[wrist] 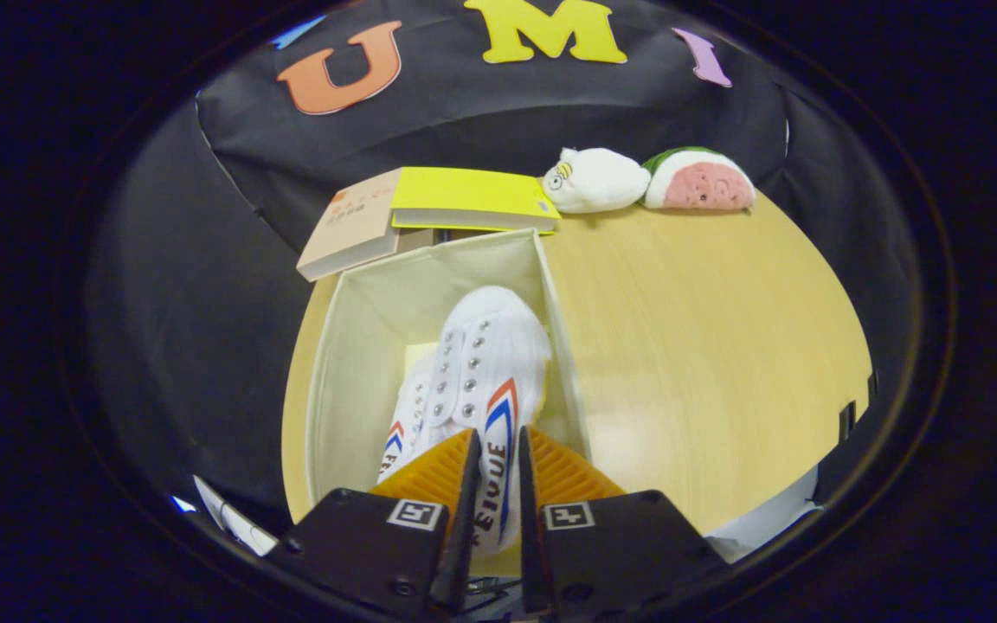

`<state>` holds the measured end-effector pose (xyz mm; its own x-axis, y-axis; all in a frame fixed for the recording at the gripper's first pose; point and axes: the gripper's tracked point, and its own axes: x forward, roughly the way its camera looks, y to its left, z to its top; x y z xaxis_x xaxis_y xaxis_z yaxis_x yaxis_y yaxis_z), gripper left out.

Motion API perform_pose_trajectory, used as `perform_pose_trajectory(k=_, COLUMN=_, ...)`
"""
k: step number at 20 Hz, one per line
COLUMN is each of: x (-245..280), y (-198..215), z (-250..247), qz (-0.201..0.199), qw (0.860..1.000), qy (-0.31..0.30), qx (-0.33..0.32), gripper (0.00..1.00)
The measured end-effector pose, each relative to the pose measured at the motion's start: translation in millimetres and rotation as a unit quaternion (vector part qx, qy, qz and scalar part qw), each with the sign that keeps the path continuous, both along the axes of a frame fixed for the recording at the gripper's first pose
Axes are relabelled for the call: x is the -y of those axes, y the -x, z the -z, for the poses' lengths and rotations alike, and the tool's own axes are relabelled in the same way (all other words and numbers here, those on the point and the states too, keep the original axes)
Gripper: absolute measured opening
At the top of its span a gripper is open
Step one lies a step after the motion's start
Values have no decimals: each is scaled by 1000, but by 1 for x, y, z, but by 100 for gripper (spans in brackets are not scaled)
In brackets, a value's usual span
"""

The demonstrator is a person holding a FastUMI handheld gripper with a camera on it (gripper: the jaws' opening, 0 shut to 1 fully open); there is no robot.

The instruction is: Open the storage box then place both shoes into the box .Put the left shoe in first, then the right shoe, with the right side of both shoes facing outward in a uniform manner.

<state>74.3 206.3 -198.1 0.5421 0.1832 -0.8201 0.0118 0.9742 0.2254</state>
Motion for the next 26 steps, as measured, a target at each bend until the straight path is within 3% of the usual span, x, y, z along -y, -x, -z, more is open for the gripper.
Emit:
perform_pose_trajectory(k=1, x=3, y=-3, z=-7, qz=-2, qw=1000, qy=8, qx=21, gripper=38)
perform_pose_trajectory(k=4, x=6, y=-2, z=-29, qz=-23, qw=997, qy=36, qx=68, gripper=100)
perform_pose_trajectory(k=11, x=53, y=9, z=-106, qz=17, qw=973, qy=78, qx=217, gripper=99)
perform_pose_trajectory(k=16, x=83, y=24, z=-191, qz=10, qw=928, qy=84, qx=363, gripper=99)
perform_pose_trajectory(k=20, x=131, y=55, z=-232, qz=3, qw=892, qy=123, qx=435, gripper=100)
perform_pose_trajectory(k=22, x=152, y=71, z=-239, qz=7, qw=886, qy=111, qx=449, gripper=100)
perform_pose_trajectory(k=26, x=206, y=94, z=-247, qz=26, qw=889, qy=58, qx=453, gripper=100)
